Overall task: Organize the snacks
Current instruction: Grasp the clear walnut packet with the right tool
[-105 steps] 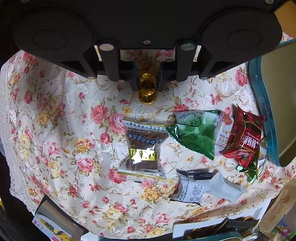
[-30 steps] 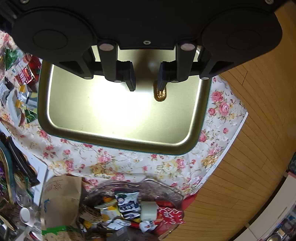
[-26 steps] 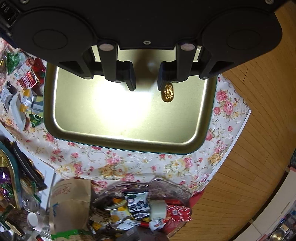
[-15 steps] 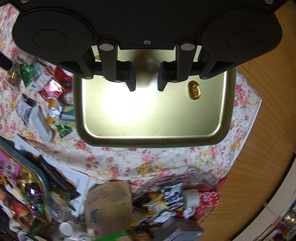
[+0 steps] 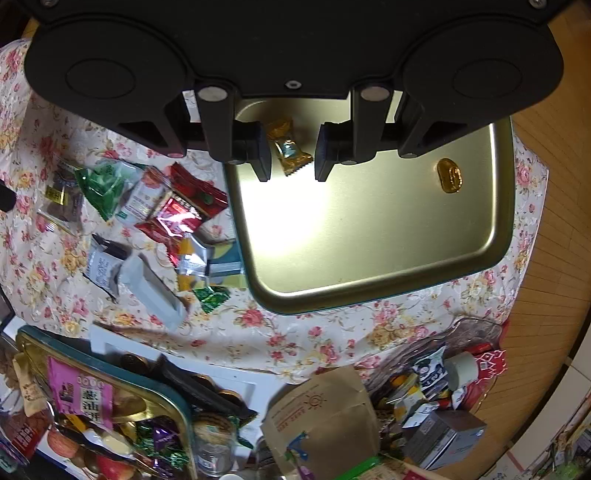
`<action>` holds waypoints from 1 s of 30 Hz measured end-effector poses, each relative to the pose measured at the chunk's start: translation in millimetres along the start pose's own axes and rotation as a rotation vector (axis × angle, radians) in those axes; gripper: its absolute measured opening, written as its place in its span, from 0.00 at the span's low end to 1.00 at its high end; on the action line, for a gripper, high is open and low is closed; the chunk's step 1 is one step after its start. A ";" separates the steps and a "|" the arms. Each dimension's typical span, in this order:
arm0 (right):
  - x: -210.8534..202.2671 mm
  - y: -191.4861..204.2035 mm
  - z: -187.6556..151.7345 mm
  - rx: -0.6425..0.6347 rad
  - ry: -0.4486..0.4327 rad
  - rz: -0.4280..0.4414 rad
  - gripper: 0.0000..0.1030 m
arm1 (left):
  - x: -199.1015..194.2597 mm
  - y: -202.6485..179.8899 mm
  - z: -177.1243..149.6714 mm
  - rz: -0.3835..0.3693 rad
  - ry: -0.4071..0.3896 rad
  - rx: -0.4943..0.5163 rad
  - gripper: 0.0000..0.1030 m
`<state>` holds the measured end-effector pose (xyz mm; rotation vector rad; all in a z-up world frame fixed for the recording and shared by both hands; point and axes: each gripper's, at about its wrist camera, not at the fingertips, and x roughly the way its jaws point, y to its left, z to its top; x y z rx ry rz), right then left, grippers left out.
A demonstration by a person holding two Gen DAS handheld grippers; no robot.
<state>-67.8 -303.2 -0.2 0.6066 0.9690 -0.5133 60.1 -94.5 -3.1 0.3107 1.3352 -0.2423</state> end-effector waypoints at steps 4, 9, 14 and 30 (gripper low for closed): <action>13.6 2.9 4.1 0.008 0.011 0.001 0.26 | -1.8 -6.3 -0.3 -0.009 0.001 0.011 0.35; 36.0 11.3 5.5 0.014 0.041 -0.020 0.26 | -2.9 -8.9 0.5 -0.018 0.007 0.010 0.35; 56.8 19.3 -0.1 -0.015 0.084 -0.089 0.26 | -5.6 -5.8 1.5 -0.031 0.005 0.000 0.35; 101.7 25.6 -7.8 -0.004 0.109 -0.178 0.39 | -5.1 -6.0 -0.9 -0.028 0.009 -0.002 0.35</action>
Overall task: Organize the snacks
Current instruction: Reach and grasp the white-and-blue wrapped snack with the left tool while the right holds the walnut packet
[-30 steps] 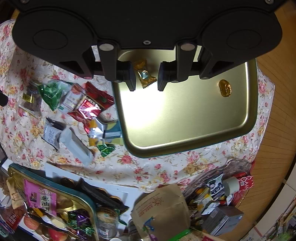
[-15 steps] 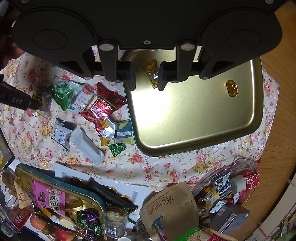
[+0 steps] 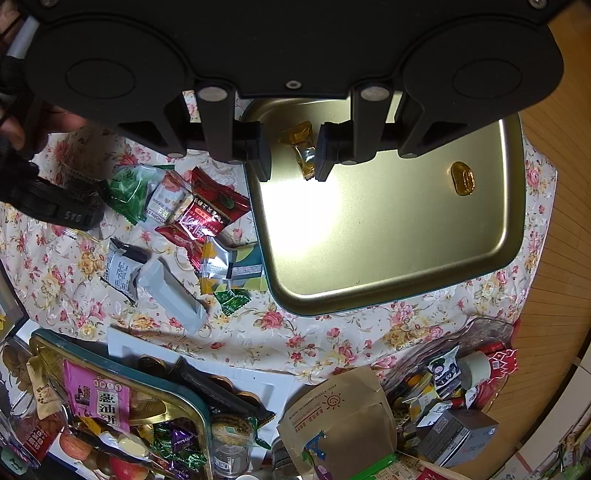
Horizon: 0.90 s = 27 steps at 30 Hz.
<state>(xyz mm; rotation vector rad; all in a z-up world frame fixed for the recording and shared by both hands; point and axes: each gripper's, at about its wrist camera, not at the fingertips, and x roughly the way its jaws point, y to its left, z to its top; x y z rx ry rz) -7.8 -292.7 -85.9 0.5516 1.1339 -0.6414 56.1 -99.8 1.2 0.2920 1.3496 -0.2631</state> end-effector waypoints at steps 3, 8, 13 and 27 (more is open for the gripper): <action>2.2 5.7 -3.0 -0.026 -0.033 -0.025 0.40 | -1.1 3.0 1.1 -0.010 0.000 -0.009 0.35; 4.9 10.0 -5.1 -0.038 -0.060 -0.028 0.48 | -3.7 8.4 3.6 -0.017 -0.006 -0.027 0.35; 3.9 15.1 -4.4 -0.057 -0.058 -0.027 0.54 | -3.8 9.1 3.4 -0.017 -0.005 -0.029 0.35; -12.2 -14.3 -10.0 -0.084 -0.059 -0.066 0.35 | -8.5 3.4 9.8 -0.046 -0.020 -0.048 0.35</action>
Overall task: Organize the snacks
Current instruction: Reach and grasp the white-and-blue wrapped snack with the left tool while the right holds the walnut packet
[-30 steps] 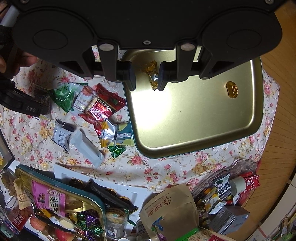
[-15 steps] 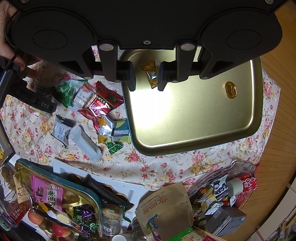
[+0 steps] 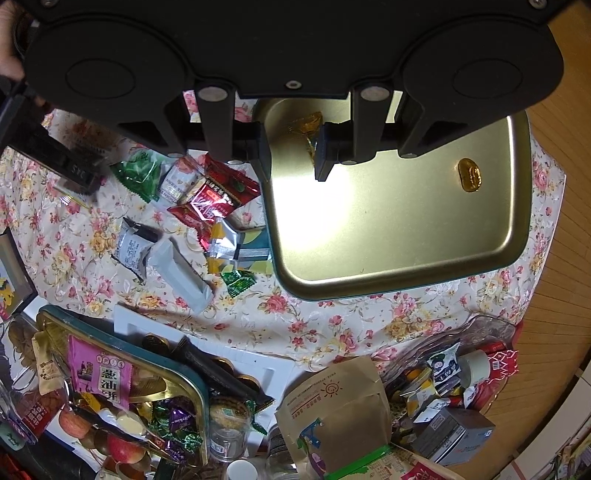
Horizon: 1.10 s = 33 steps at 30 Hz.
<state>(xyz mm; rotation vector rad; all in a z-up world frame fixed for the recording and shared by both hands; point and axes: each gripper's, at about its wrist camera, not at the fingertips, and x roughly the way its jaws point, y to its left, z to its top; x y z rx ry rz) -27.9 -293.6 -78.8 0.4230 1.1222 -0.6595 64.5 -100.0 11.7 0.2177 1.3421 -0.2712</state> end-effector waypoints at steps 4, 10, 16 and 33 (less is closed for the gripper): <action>-19.8 -31.1 0.8 0.106 0.019 0.056 0.35 | -3.4 -14.0 0.7 -0.024 -0.021 0.019 0.35; -62.6 -68.2 0.2 0.201 -0.004 0.133 0.35 | -5.6 -49.9 1.6 -0.109 -0.081 0.082 0.35; -99.5 -86.2 2.4 0.242 -0.063 0.208 0.35 | 4.2 -88.8 15.0 -0.153 -0.062 0.186 0.35; -138.1 -114.1 13.4 0.356 -0.171 0.267 0.35 | 64.0 -146.1 47.2 -0.156 -0.036 0.316 0.42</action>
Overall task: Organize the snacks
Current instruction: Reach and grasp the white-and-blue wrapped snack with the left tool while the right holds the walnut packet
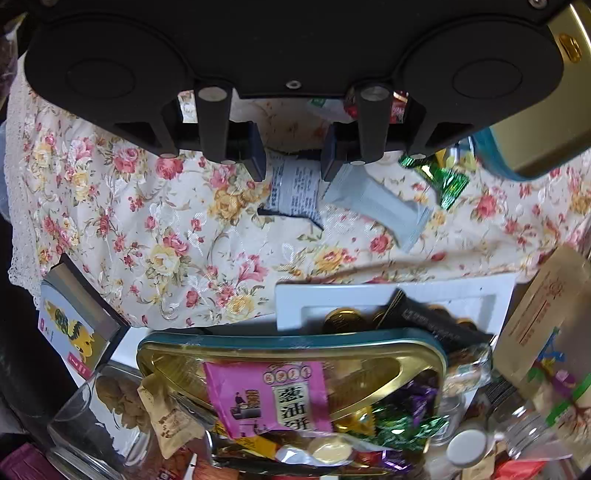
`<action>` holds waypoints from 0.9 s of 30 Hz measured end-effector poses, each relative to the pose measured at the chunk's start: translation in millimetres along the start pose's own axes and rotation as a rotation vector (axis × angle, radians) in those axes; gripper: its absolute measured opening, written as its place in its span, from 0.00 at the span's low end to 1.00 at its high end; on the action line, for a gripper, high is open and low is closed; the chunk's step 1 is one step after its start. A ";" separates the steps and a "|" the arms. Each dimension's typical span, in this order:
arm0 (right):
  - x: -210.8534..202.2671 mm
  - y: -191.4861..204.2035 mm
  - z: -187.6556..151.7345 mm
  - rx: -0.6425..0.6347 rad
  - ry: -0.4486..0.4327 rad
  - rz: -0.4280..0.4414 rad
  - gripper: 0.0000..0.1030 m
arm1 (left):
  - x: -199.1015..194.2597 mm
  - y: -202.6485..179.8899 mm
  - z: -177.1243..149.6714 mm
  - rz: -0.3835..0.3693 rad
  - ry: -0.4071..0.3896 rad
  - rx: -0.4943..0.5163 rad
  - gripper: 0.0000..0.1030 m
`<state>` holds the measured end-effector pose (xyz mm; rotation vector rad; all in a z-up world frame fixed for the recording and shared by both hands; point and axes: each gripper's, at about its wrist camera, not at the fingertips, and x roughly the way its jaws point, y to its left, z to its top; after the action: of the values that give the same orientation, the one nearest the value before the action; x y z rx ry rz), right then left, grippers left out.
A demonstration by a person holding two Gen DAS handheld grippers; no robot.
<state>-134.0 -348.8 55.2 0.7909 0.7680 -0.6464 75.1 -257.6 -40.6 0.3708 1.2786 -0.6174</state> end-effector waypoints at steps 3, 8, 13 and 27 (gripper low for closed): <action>2.0 0.7 0.8 0.009 0.003 0.002 0.35 | 4.0 -6.5 4.1 0.026 -0.021 0.027 0.42; 2.3 0.5 2.1 0.020 0.006 0.008 0.35 | 17.1 -1.0 10.6 0.003 0.004 -0.026 0.42; 2.0 1.0 1.9 0.020 0.007 0.011 0.35 | 23.5 -2.7 10.1 0.030 -0.007 -0.038 0.44; -5.2 -7.1 6.0 0.051 -0.014 0.021 0.35 | 13.4 -14.4 11.2 -0.002 -0.056 0.044 0.48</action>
<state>-140.2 -356.4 59.5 0.8391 0.7324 -0.6536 77.0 -278.4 -49.5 0.3864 1.2130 -0.6541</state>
